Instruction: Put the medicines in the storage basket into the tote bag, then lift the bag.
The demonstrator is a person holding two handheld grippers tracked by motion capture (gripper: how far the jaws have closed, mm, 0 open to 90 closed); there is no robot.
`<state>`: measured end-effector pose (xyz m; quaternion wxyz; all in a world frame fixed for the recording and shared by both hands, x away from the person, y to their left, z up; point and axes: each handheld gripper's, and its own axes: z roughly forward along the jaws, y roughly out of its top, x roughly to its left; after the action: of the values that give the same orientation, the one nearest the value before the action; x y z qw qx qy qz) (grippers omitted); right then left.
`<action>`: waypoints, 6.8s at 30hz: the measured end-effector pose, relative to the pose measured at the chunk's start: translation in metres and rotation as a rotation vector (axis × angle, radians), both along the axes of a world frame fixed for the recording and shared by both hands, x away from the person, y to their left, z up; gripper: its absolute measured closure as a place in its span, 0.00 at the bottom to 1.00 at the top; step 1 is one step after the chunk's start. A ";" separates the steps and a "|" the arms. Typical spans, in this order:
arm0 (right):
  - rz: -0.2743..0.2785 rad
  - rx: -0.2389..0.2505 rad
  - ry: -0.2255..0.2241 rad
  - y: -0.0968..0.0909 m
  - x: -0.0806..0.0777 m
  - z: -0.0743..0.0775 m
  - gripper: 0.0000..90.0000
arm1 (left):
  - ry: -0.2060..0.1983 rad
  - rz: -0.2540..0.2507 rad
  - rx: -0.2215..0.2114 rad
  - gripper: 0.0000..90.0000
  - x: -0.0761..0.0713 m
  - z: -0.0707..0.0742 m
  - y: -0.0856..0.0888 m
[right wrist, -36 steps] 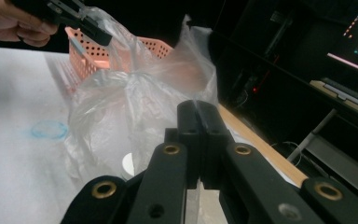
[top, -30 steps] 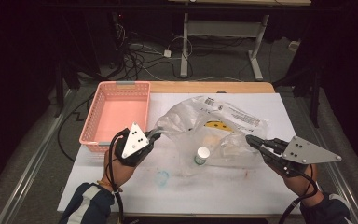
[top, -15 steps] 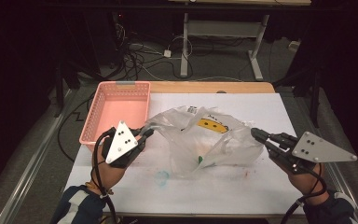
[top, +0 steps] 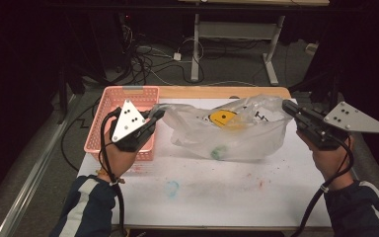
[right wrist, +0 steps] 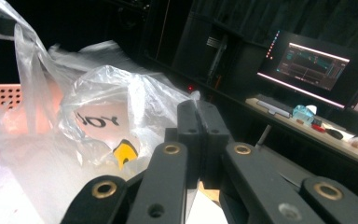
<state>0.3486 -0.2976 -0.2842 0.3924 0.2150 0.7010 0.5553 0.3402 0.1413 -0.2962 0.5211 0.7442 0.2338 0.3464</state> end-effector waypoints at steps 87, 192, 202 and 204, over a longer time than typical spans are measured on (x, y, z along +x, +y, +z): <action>-0.537 -0.068 0.353 -0.054 0.186 -0.042 1.00 | 0.156 0.025 0.072 0.28 0.118 -0.037 -0.074; -0.004 -0.169 0.204 -0.014 -0.059 -0.164 0.23 | 0.208 0.046 0.250 0.18 -0.055 -0.161 0.027; -0.004 -0.171 0.203 -0.014 -0.058 -0.164 0.22 | 0.207 0.044 0.252 0.18 -0.053 -0.161 0.026; -0.005 -0.172 0.205 -0.014 -0.058 -0.164 0.22 | 0.208 0.044 0.251 0.18 -0.052 -0.161 0.026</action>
<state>0.2908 -0.3112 -0.4482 0.3372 0.2377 0.7819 0.4674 0.2878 0.1674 -0.4568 0.3891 0.8300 0.2577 0.3053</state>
